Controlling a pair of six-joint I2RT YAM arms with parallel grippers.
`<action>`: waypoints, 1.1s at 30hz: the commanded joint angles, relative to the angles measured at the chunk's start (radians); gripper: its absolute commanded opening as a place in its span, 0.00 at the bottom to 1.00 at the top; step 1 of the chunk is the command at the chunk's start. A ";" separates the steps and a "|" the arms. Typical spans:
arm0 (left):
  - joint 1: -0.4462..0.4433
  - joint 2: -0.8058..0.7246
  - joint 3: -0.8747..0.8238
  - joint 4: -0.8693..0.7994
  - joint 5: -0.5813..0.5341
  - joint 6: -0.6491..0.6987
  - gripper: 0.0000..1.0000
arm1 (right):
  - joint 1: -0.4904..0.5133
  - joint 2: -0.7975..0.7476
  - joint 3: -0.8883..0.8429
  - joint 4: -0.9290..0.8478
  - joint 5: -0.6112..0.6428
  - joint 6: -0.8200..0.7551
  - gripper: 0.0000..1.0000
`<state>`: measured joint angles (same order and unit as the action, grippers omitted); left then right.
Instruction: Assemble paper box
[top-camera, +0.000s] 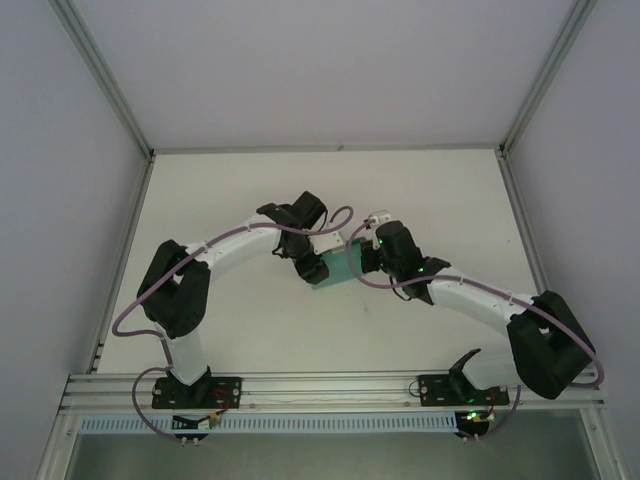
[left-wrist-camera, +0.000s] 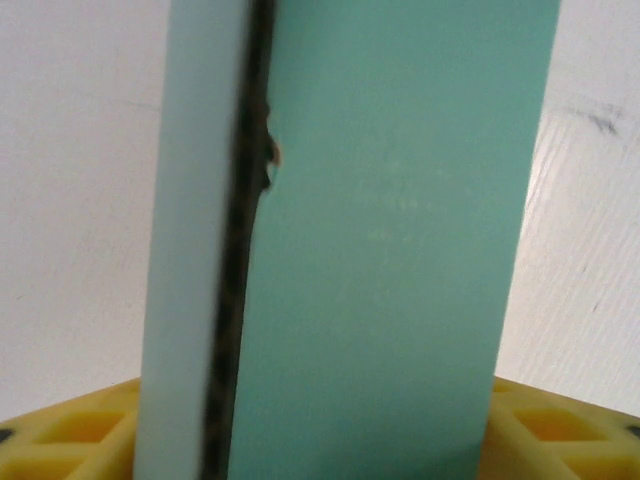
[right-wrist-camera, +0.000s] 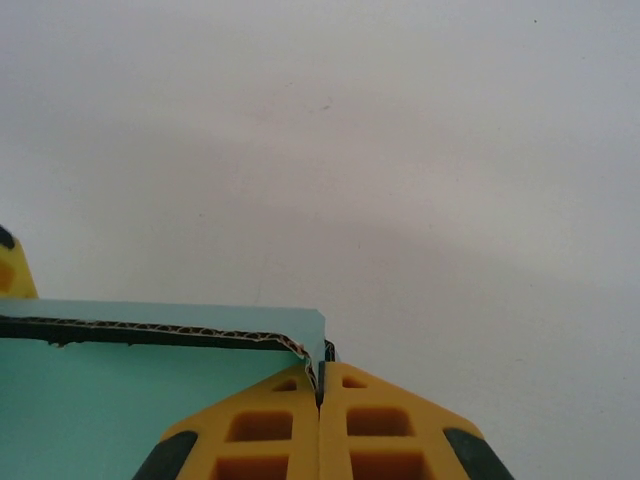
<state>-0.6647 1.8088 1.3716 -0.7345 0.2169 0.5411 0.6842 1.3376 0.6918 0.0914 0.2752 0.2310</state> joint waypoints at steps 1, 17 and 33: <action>0.005 -0.079 -0.011 0.024 0.020 -0.048 0.75 | 0.037 0.020 -0.049 -0.104 0.071 0.049 0.00; 0.010 -0.316 -0.205 0.159 -0.219 -0.554 0.69 | 0.089 0.010 -0.064 -0.112 0.126 0.090 0.00; 0.011 -0.266 -0.146 0.109 -0.131 -0.732 0.15 | 0.100 0.052 -0.018 -0.172 0.117 0.157 0.00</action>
<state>-0.6601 1.5517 1.1915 -0.6003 0.0322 -0.0689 0.7662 1.3384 0.6777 0.0978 0.4290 0.3397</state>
